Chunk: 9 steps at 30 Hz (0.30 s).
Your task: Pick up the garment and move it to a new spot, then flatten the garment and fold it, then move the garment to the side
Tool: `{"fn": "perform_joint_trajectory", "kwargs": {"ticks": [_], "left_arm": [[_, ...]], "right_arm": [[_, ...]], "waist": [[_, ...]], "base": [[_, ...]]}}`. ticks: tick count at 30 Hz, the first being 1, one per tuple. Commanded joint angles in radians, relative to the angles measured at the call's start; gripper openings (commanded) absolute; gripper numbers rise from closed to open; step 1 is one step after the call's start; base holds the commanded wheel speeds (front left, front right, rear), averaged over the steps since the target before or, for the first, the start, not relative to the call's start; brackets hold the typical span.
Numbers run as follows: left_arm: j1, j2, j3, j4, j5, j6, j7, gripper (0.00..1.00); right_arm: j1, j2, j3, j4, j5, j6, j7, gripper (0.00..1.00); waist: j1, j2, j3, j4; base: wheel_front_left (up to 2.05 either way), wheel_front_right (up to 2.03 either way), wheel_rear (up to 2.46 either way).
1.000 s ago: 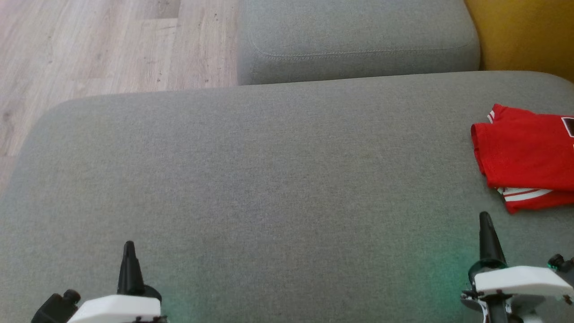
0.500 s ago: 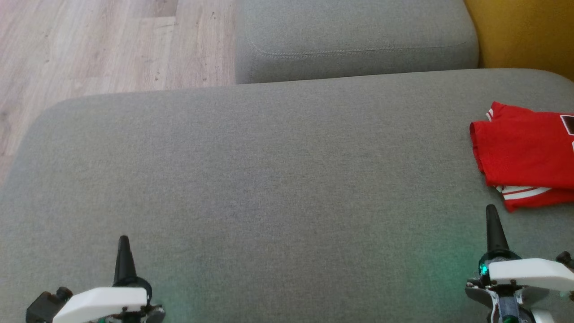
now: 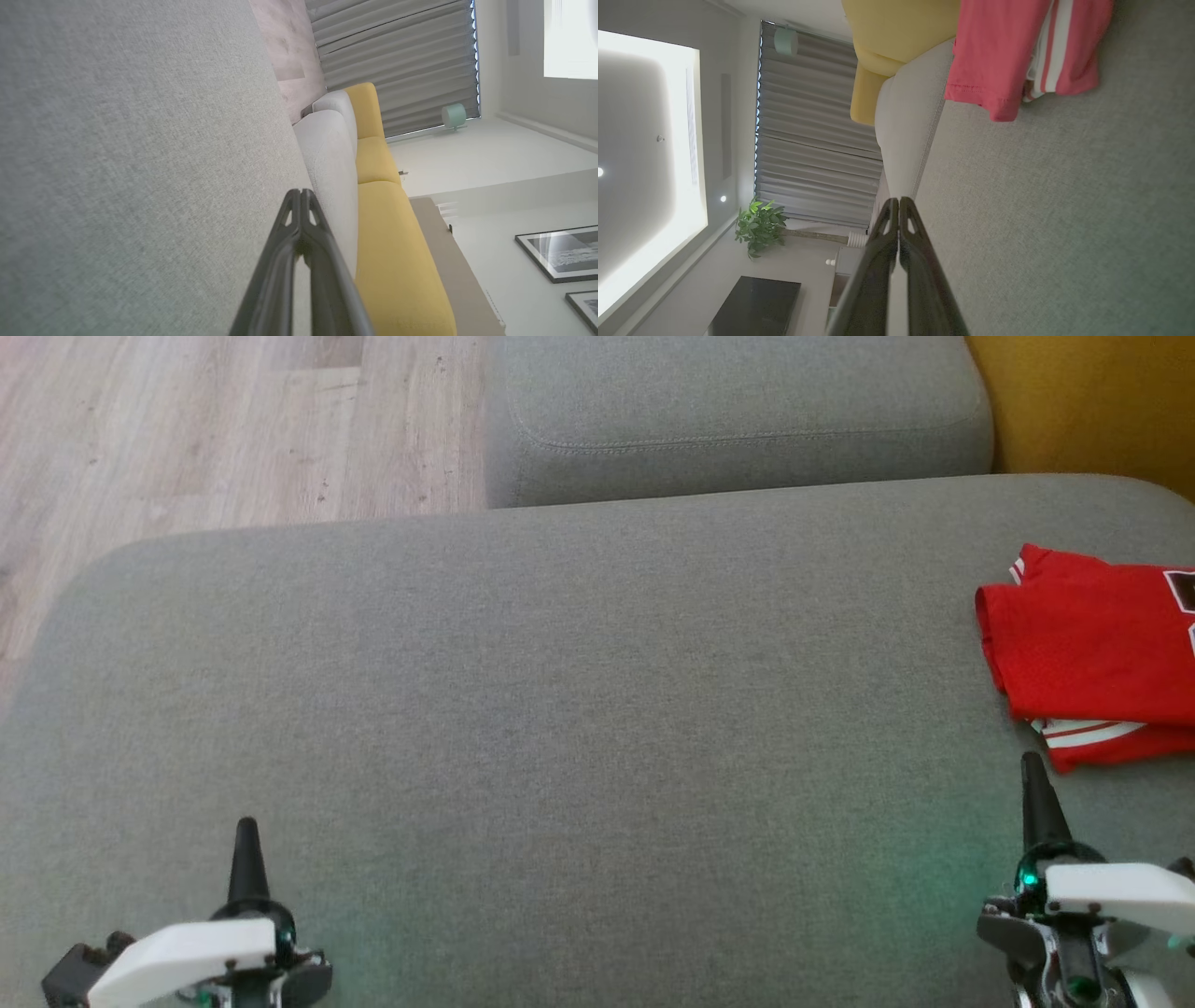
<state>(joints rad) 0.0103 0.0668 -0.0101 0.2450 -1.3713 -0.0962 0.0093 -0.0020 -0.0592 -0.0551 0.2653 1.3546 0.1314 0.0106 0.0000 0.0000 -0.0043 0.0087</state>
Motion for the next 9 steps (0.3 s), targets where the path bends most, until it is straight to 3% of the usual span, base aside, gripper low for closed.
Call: {"fn": "perform_joint_trajectory", "kwargs": {"ticks": [1,9], "left_arm": [[-0.062,0.014,0.036,-0.027,-0.024,-0.009,0.009,0.00],[-0.082,0.013,0.054,-0.017,-0.116,-0.018,0.032,0.00]], "right_arm": [[-0.059,-0.018,0.011,-0.030,0.027,-0.001,0.009,0.00],[-0.075,-0.018,-0.001,-0.027,0.123,-0.001,0.033,0.00]], "waist": [[0.0000,0.0000,0.000,0.000],[0.0000,0.0000,0.003,-0.003]], "base": [[0.00,0.00,0.00],[0.00,0.00,0.00]]}}
